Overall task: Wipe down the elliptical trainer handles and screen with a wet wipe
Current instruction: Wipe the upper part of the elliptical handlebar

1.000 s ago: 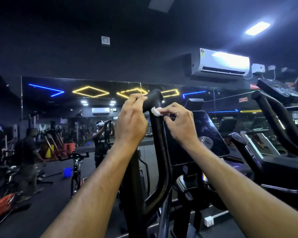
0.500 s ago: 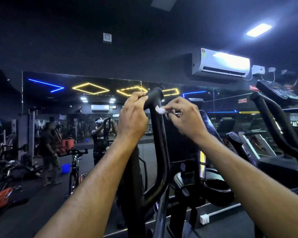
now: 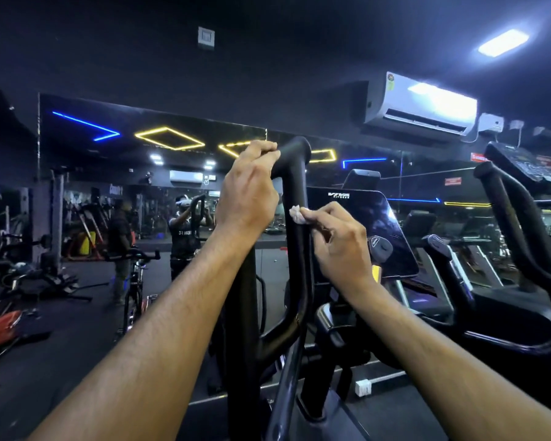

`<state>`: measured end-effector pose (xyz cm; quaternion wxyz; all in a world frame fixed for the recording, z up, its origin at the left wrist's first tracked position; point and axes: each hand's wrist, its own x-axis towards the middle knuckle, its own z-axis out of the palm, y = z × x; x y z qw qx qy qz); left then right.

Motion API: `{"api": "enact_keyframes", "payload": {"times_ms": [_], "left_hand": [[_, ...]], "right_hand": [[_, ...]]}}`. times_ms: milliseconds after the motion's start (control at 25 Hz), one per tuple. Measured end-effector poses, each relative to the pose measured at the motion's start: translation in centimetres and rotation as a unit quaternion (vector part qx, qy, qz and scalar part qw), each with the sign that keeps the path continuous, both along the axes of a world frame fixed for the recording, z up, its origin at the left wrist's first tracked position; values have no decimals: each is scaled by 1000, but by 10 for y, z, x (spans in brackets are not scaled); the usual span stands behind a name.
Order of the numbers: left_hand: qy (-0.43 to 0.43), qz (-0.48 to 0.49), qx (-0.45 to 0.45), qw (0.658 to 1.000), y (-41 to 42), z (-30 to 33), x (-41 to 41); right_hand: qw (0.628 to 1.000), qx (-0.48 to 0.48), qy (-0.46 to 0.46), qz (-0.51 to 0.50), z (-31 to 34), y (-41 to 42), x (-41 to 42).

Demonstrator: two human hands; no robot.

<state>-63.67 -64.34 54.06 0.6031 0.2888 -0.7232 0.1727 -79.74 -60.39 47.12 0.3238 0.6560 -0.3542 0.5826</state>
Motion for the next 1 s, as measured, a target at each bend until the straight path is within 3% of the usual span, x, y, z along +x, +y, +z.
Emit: {"api": "enact_keyframes", "payload": {"times_ms": [160, 320, 360, 480, 520, 640, 840, 880, 1000], "left_hand": [[1, -6, 0, 1000, 1, 0, 3], [-13, -23, 7, 1000, 2, 1, 7], [-12, -26, 8, 1000, 2, 2, 8], [-19, -29, -9, 999, 0, 2, 12], [-18, -32, -16, 999, -2, 1, 14], [-4, -50, -21, 999, -11, 0, 17], [-2, -66, -31, 997, -10, -1, 16], [-1, -70, -26, 997, -10, -1, 17], [-21, -68, -29, 997, -9, -1, 19]], "right_hand": [[998, 60, 31, 1, -14, 19, -7], [985, 26, 156, -72, 57, 17, -20], [967, 1, 228, -114, 78, 11, -15], [852, -41, 442, -278, 112, -1, -1], [837, -31, 459, -297, 114, 0, 2], [842, 34, 462, -276, 95, 8, 6], [779, 146, 549, -267, 67, 28, 11], [775, 147, 551, -274, 80, 28, 14], [773, 31, 574, -269, 127, 20, 19]]}}
